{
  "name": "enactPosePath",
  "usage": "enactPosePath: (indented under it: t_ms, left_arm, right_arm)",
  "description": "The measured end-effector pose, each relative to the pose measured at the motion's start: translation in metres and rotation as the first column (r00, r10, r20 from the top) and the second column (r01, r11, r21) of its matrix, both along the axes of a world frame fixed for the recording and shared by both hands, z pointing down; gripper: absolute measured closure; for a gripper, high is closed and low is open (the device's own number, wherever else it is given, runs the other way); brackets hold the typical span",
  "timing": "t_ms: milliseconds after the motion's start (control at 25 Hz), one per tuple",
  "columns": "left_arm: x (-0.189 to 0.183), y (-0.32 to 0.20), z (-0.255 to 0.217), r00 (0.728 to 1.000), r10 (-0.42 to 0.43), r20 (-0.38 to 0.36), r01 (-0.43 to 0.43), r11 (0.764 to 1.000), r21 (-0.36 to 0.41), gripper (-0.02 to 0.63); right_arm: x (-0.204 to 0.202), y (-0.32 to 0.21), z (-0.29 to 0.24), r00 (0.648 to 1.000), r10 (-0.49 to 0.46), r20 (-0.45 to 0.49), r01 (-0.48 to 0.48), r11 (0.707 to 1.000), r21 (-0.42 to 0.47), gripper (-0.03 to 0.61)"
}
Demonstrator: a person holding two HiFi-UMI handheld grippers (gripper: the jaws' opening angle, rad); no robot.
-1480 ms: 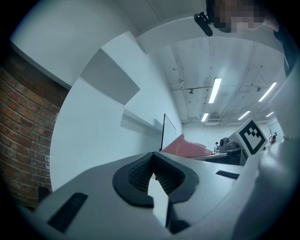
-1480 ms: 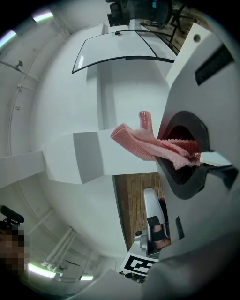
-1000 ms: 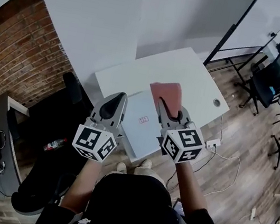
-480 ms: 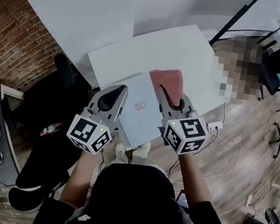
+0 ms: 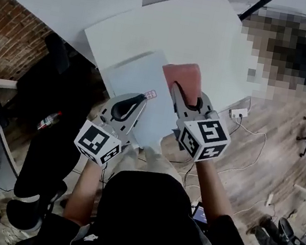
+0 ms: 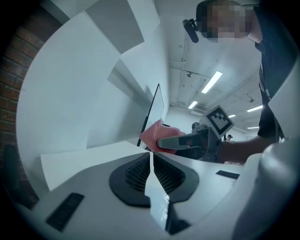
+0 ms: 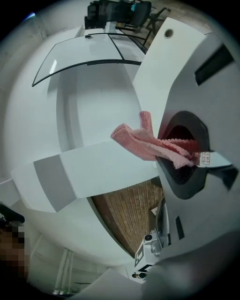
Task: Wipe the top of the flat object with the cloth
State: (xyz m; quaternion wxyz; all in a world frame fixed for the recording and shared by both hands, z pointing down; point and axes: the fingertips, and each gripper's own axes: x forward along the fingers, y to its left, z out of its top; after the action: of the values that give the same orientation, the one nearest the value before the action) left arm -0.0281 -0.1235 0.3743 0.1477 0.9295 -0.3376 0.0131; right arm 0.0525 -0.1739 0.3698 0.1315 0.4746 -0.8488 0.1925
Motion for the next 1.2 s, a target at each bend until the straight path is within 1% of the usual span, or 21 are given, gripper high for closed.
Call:
enactPosePath:
  t_ms: [160, 280, 360, 440, 480, 520, 600, 640, 720, 800, 840, 920, 1000, 1080, 1200]
  left_arm:
    - [0.006, 0.005, 0.037, 0.998, 0.028, 0.063, -0.025, 0.999, -0.044, 0.587]
    - [0.006, 0.008, 0.065, 0.992, 0.037, 0.123, -0.026, 0.996, -0.087, 0.512]
    - [0.006, 0.010, 0.081, 0.982, 0.050, 0.181, -0.032, 0.994, -0.104, 0.479]
    - [0.004, 0.011, 0.095, 0.964, 0.073, 0.256, -0.050, 0.994, -0.095, 0.468]
    - [0.004, 0.012, 0.102, 0.952, 0.092, 0.290, -0.068, 0.993, -0.093, 0.447]
    - [0.005, 0.013, 0.109, 0.941, 0.113, 0.320, -0.085, 0.991, -0.099, 0.413]
    - [0.006, 0.015, 0.126, 0.920, 0.142, 0.365, -0.103, 0.987, -0.124, 0.357]
    - [0.006, 0.015, 0.133, 0.913, 0.149, 0.380, -0.103, 0.985, -0.139, 0.337]
    - [0.004, 0.016, 0.142, 0.907, 0.153, 0.392, -0.094, 0.982, -0.165, 0.313]
    - [0.006, 0.016, 0.148, 0.902, 0.162, 0.401, -0.097, 0.979, -0.179, 0.293]
    - [0.008, 0.018, 0.152, 0.895, 0.173, 0.411, -0.106, 0.978, -0.182, 0.284]
    - [0.012, 0.023, 0.163, 0.875, 0.203, 0.440, -0.128, 0.972, -0.195, 0.264]
    - [0.011, 0.032, 0.179, 0.858, 0.227, 0.460, -0.134, 0.965, -0.226, 0.258]
    - [0.010, 0.039, 0.190, 0.841, 0.244, 0.483, -0.140, 0.960, -0.241, 0.256]
    - [0.009, 0.044, 0.200, 0.798, 0.266, 0.540, -0.158, 0.958, -0.238, 0.256]
  right_arm:
    - [0.010, 0.000, 0.025, 1.000, 0.009, 0.002, -0.009, 0.999, -0.039, 0.532]
    - [0.017, 0.004, 0.044, 1.000, 0.017, 0.003, -0.016, 0.997, -0.071, 0.532]
    - [0.021, 0.004, 0.056, 1.000, 0.027, 0.008, -0.027, 0.995, -0.091, 0.532]
    - [0.023, 0.004, 0.065, 0.999, 0.036, 0.015, -0.034, 0.994, -0.106, 0.533]
    - [0.024, 0.004, 0.070, 0.999, 0.038, 0.016, -0.036, 0.993, -0.111, 0.532]
    - [0.024, 0.005, 0.074, 0.999, 0.038, 0.016, -0.036, 0.993, -0.116, 0.532]
    - [0.025, 0.008, 0.082, 0.999, 0.034, 0.012, -0.033, 0.991, -0.127, 0.532]
    - [0.024, 0.010, 0.086, 0.999, 0.031, 0.011, -0.029, 0.990, -0.135, 0.532]
    - [0.022, 0.014, 0.094, 1.000, 0.024, 0.010, -0.022, 0.988, -0.150, 0.532]
    - [0.022, 0.016, 0.100, 1.000, 0.019, 0.007, -0.018, 0.987, -0.162, 0.532]
    - [0.022, 0.017, 0.103, 1.000, 0.017, 0.005, -0.016, 0.986, -0.166, 0.532]
    - [0.022, 0.019, 0.108, 1.000, 0.012, 0.002, -0.012, 0.985, -0.172, 0.532]
    - [0.021, 0.020, 0.113, 1.000, 0.008, 0.001, -0.007, 0.984, -0.179, 0.532]
    - [0.020, 0.021, 0.117, 1.000, 0.003, -0.001, -0.003, 0.983, -0.184, 0.532]
    - [0.020, 0.023, 0.118, 1.000, 0.000, -0.005, -0.001, 0.982, -0.188, 0.532]
